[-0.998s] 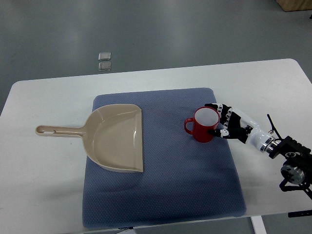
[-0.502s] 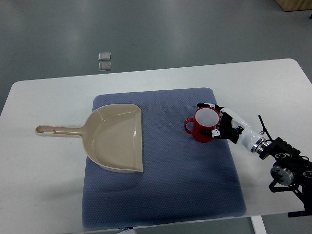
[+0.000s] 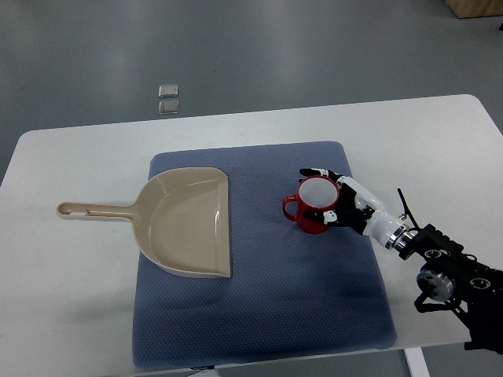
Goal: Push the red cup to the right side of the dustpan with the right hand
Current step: 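Push the red mug with the right hand toward the dustpan's edge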
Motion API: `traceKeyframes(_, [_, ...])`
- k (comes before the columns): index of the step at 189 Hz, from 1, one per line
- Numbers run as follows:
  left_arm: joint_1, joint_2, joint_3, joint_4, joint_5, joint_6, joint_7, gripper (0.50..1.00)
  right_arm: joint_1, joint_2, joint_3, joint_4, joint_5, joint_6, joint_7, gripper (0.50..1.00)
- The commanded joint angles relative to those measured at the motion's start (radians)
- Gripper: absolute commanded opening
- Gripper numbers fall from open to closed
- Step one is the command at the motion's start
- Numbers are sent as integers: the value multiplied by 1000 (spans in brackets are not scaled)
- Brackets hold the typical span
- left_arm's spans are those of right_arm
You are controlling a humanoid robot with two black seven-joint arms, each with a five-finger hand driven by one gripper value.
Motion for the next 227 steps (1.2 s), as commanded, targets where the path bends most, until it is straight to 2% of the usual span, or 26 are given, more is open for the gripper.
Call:
traceKeyframes(1, [-1,0,0,0,1,0,-1,1000,0,20,-3,-1,0,-14,0,936])
traceKeyframes(115, [-1,0,2,-2,1,0,-1,1000,-8,170,-5,7,1,-65,0,934])
traceKeyframes(162, [-1,0,2,-2,2,0,1,1000,-23,181,-16,17,1,-68,0,934])
traceKeyframes(227, [-1,0,2,-2,2,0,1,1000,-35,181,-52,105,3,-137,0,934])
